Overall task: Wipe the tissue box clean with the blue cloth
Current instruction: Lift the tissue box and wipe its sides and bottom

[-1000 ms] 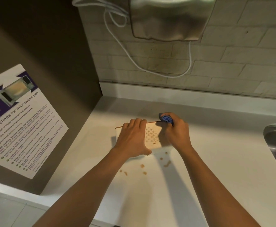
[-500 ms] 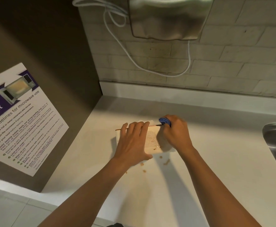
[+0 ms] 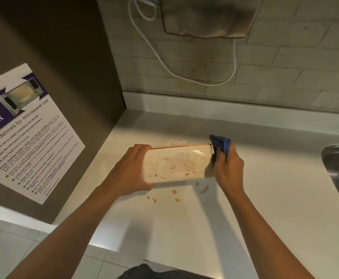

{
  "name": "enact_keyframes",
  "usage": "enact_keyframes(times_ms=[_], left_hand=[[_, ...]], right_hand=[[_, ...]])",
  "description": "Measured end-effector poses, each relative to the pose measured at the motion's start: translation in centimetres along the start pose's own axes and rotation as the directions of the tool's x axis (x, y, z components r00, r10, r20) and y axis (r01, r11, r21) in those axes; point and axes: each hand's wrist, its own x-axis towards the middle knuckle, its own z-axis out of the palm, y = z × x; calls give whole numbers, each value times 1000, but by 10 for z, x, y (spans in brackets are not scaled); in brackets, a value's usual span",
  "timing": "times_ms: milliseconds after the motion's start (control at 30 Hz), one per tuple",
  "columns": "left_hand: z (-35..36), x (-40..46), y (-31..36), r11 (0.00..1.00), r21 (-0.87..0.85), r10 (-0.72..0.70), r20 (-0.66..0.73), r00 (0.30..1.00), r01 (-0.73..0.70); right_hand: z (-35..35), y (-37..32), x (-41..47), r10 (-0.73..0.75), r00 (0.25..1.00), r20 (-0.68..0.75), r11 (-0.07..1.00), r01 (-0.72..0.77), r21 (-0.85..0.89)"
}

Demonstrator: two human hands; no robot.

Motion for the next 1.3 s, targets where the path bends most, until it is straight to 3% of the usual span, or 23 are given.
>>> enact_keyframes(times_ms=[100,200,400,633,800,867,1067,1233,1300], left_hand=[[3,3,-1,995,-91,-22,58,998,28],[6,6,-2,989,-136,-39,72,997,48],[4,12,-7,985,-163,-42,83,996,55],[8,13,-14,971,-236,-22,64,998,36],[11,15,-20,973,-231,3,54,999,10],[10,16,-21,973,-229,18,58,998,-5],[10,25,-27,966,-257,40,53,998,-25],[10,27,-29,955,-292,65,30,997,-54],[10,31,-32,953,-294,86,38,996,-71]], right_hand=[[-6,10,-32,-34,994,-101,999,37,26],[3,14,-57,-136,991,-11,990,136,26],[31,42,-72,-295,952,82,928,305,-212],[43,20,-55,-206,979,7,950,202,-237],[73,6,-81,-331,923,196,877,377,-298],[57,14,-84,-320,925,206,878,371,-303],[48,7,-35,-161,986,-50,959,145,-244],[90,-6,-77,-317,934,165,881,355,-312],[76,2,-84,-334,928,166,864,372,-340]])
